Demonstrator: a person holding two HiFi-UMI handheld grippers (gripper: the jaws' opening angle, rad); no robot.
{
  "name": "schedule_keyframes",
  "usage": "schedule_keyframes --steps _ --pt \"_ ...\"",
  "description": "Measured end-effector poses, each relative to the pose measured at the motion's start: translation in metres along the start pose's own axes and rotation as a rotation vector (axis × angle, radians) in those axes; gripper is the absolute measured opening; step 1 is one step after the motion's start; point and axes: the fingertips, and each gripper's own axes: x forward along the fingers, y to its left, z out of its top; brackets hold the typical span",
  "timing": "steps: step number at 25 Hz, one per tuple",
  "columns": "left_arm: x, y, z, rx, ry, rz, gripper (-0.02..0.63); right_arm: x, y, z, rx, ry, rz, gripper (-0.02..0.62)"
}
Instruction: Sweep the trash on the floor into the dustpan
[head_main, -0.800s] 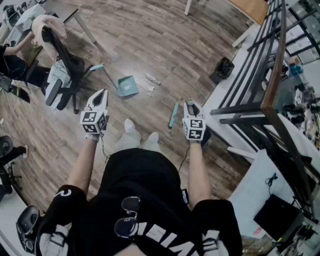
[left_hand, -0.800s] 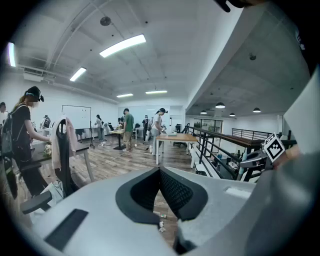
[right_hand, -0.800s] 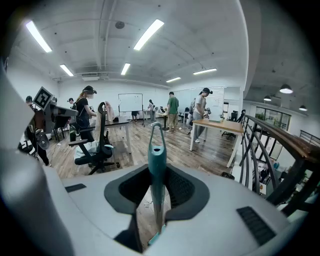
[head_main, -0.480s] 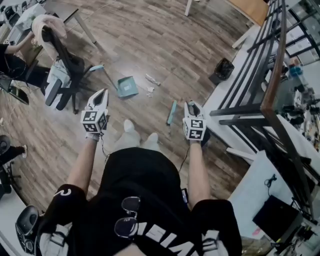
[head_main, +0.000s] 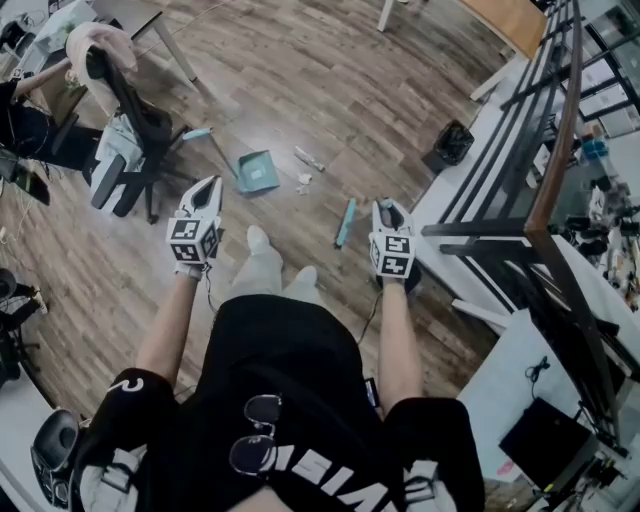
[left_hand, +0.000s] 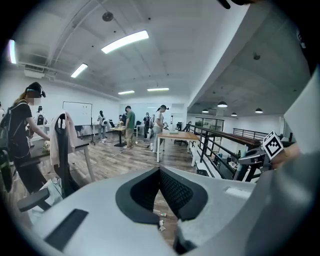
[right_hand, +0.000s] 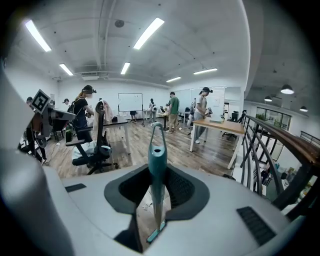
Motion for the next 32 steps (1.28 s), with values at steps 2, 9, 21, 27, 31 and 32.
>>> schedule_keyframes --steps 2,9,21,27,31,32 --pt "0.007 0.008 -0.003 -0.003 0.009 -0.002 -0.003 0.009 0.000 0.002 -0.003 0.002 -0.007 0.086" --pt "0.047 0.046 -0.005 -0.016 0.032 -0.025 -0.003 0.043 -0.007 0.010 -0.006 0.040 -0.055 0.087" --pt "0.122 0.121 -0.002 -0.017 0.085 -0.107 -0.003 0.102 -0.001 0.041 0.040 0.094 -0.150 0.086" --pt "0.151 0.143 -0.002 -0.011 0.108 -0.144 -0.003 0.133 0.005 0.065 0.034 0.084 -0.177 0.087" --pt "0.165 0.161 -0.008 -0.010 0.125 -0.163 -0.003 0.154 0.014 0.080 0.023 0.080 -0.178 0.087" --pt "0.167 0.166 -0.010 -0.012 0.130 -0.166 -0.003 0.159 0.017 0.084 0.015 0.079 -0.177 0.087"
